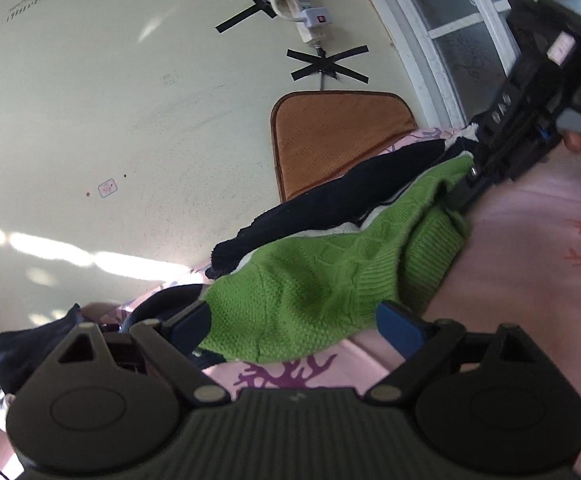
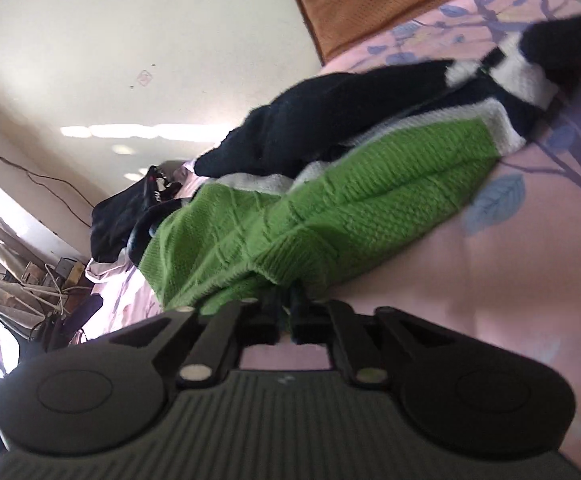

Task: Fold small clothes

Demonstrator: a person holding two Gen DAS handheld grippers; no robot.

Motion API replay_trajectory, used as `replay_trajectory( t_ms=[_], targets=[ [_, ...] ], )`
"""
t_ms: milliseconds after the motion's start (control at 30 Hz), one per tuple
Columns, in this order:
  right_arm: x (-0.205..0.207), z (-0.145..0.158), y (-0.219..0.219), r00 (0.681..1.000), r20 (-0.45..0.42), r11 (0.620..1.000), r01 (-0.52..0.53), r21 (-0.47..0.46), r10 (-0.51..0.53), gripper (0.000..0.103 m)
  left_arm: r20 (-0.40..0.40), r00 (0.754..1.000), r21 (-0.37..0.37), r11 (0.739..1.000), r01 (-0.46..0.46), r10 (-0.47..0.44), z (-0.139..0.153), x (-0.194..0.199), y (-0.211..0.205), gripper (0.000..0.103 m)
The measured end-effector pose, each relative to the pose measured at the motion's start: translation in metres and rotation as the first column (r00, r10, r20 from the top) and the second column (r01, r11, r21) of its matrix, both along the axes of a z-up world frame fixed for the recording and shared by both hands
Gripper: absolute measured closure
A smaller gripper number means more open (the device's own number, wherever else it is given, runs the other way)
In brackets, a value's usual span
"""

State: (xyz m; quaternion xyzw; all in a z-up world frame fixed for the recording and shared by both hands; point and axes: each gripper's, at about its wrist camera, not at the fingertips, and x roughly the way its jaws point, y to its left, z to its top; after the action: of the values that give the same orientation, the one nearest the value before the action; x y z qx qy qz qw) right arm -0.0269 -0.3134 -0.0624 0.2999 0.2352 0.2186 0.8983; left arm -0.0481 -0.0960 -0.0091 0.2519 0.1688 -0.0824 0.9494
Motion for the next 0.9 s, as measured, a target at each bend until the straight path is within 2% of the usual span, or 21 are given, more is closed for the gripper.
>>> replay_trajectory(
  t_ms=[67, 233, 333, 433, 533, 600, 667, 700, 733, 767, 800, 867, 900],
  targets=[
    [-0.017, 0.027, -0.024, 0.996, 0.090, 1.000, 0.000, 0.005, 0.000, 0.097, -0.004, 1.000, 0.037, 0.999, 0.002, -0.001, -0.004, 0.005, -0.003, 0.009],
    [-0.035, 0.089, -0.031, 0.955, 0.292, 0.994, 0.021, 0.109, -0.053, 0.100, -0.019, 0.999, 0.141, 0.989, 0.041, -0.039, -0.017, 0.023, -0.021, 0.009],
    [-0.043, 0.119, -0.024, 0.920, 0.384, 0.994, 0.046, 0.097, -0.080, 0.100, 0.007, 0.999, 0.209, 0.977, 0.034, -0.036, -0.022, 0.032, -0.033, 0.008],
    [-0.036, 0.137, -0.005, 0.909, 0.412, 0.998, 0.047, 0.041, -0.060, 0.100, 0.011, 0.999, 0.232, 0.972, 0.029, -0.032, -0.023, 0.038, -0.037, 0.009],
    [-0.024, 0.129, 0.008, 0.930, 0.363, 0.995, 0.080, -0.052, -0.056, 0.095, 0.058, 0.998, 0.295, 0.955, 0.015, -0.034, -0.025, 0.048, -0.037, 0.024],
    [-0.013, 0.113, 0.012, 0.940, 0.338, 0.973, 0.121, -0.194, -0.049, 0.093, 0.064, 0.997, 0.324, 0.946, 0.020, -0.043, -0.026, 0.057, -0.037, 0.048],
    [0.002, 0.089, 0.010, 0.944, 0.329, 0.914, 0.133, -0.383, 0.000, 0.086, 0.037, 0.998, 0.298, 0.954, 0.035, -0.048, -0.022, 0.065, -0.037, 0.059],
    [0.002, 0.078, 0.017, 0.945, 0.327, 0.872, 0.152, -0.465, 0.009, 0.073, 0.024, 0.998, 0.277, 0.960, 0.045, -0.054, -0.020, 0.069, -0.036, 0.063],
    [0.010, 0.062, 0.013, 0.943, 0.326, 0.801, 0.148, -0.580, 0.062, 0.059, 0.013, 0.998, 0.255, 0.965, 0.056, -0.062, -0.017, 0.071, -0.036, 0.064],
    [0.011, 0.049, 0.020, 0.942, 0.323, 0.720, 0.160, -0.676, 0.095, 0.055, 0.005, 0.998, 0.232, 0.970, 0.066, -0.069, -0.013, 0.073, -0.035, 0.066],
    [0.011, 0.037, 0.027, 0.938, 0.323, 0.636, 0.173, -0.752, 0.128, 0.053, -0.001, 0.997, 0.214, 0.974, 0.069, -0.071, -0.011, 0.075, -0.033, 0.066],
    [0.014, 0.019, 0.036, 0.919, 0.332, 0.503, 0.190, -0.843, 0.210, 0.052, -0.020, 0.997, 0.171, 0.983, 0.073, -0.071, -0.006, 0.080, -0.029, 0.066],
    [0.014, 0.014, 0.041, 0.907, 0.338, 0.461, 0.195, -0.866, 0.250, 0.048, -0.031, 0.997, 0.152, 0.986, 0.073, -0.069, -0.004, 0.082, -0.026, 0.066]
  ],
)
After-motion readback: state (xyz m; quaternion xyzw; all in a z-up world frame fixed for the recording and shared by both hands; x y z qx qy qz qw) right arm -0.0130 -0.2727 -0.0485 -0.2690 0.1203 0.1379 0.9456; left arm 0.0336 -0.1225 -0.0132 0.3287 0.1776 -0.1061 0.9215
